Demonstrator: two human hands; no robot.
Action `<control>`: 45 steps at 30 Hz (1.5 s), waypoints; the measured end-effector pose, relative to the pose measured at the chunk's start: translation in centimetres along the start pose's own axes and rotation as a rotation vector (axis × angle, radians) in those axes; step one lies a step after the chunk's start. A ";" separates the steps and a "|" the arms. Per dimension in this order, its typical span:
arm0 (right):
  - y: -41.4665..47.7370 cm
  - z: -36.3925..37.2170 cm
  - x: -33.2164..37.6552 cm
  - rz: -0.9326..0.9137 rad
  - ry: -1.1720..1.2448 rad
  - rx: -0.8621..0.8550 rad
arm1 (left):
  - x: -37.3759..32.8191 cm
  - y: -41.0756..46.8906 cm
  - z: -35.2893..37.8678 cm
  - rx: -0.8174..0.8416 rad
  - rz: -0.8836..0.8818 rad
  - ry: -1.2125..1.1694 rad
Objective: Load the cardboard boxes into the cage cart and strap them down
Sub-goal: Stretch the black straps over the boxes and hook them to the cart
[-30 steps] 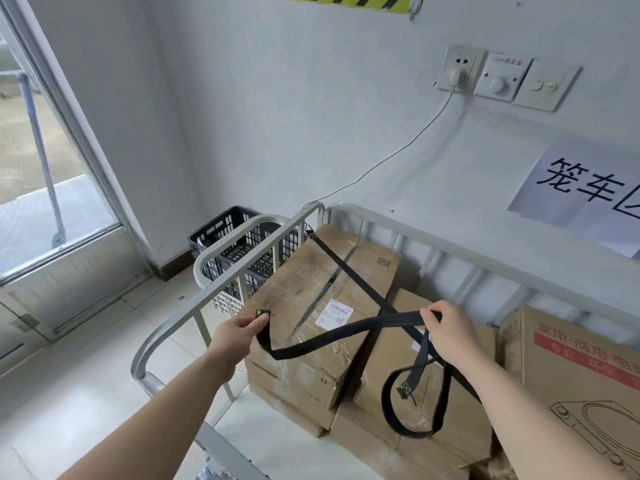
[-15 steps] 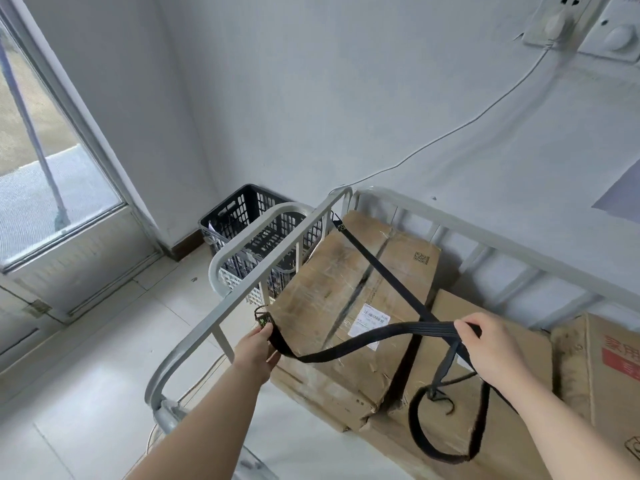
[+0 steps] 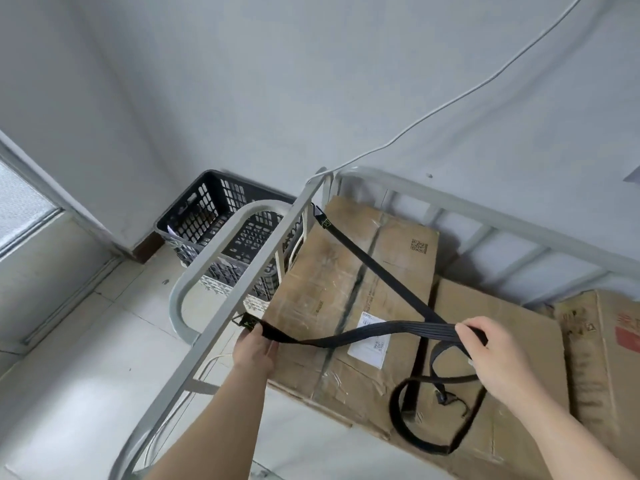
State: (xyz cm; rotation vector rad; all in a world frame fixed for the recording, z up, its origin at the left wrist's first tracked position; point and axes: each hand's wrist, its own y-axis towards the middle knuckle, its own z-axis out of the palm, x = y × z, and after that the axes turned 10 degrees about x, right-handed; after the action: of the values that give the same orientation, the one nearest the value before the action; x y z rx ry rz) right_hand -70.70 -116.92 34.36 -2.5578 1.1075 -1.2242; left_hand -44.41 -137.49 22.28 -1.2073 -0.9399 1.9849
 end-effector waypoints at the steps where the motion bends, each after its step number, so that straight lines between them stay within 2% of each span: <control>1: -0.1 -0.2 -0.4 0.010 -0.008 -0.007 | 0.5 -0.1 0.5 0.042 -0.008 0.015; 12: -5.5 -9.2 -7.3 0.145 0.029 -0.080 | 6.1 -5.8 7.5 0.235 0.009 0.065; 17: -9.7 -13.3 -11.7 0.157 -0.002 0.098 | 11.6 -11.6 11.0 0.348 -0.021 0.121; 24: -16.4 -20.9 -19.3 0.087 -0.063 0.334 | 21.3 -22.1 17.8 0.502 0.087 0.217; 32: -22.3 -30.5 -30.5 0.065 0.027 0.104 | 31.0 -31.7 25.0 0.618 0.135 0.385; 37: -25.4 -36.0 -33.9 0.039 0.142 0.047 | 35.3 -33.1 28.2 0.593 0.150 0.565; 40: -26.4 -38.6 -35.7 0.046 0.182 0.028 | 37.7 -33.4 29.5 0.528 0.099 0.587; 43: -26.3 -40.8 -37.1 0.057 0.244 -0.041 | 40.0 -35.0 30.4 0.530 0.102 0.886; 45: -25.8 -42.0 -37.7 0.063 0.218 -0.065 | 41.7 -36.1 31.1 0.580 0.198 1.145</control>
State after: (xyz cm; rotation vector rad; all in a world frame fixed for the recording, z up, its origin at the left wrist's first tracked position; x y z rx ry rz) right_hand -101.29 -64.75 48.16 -2.4595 1.2786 -1.5036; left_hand -83.62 -92.21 42.73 -1.7325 0.3104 1.1650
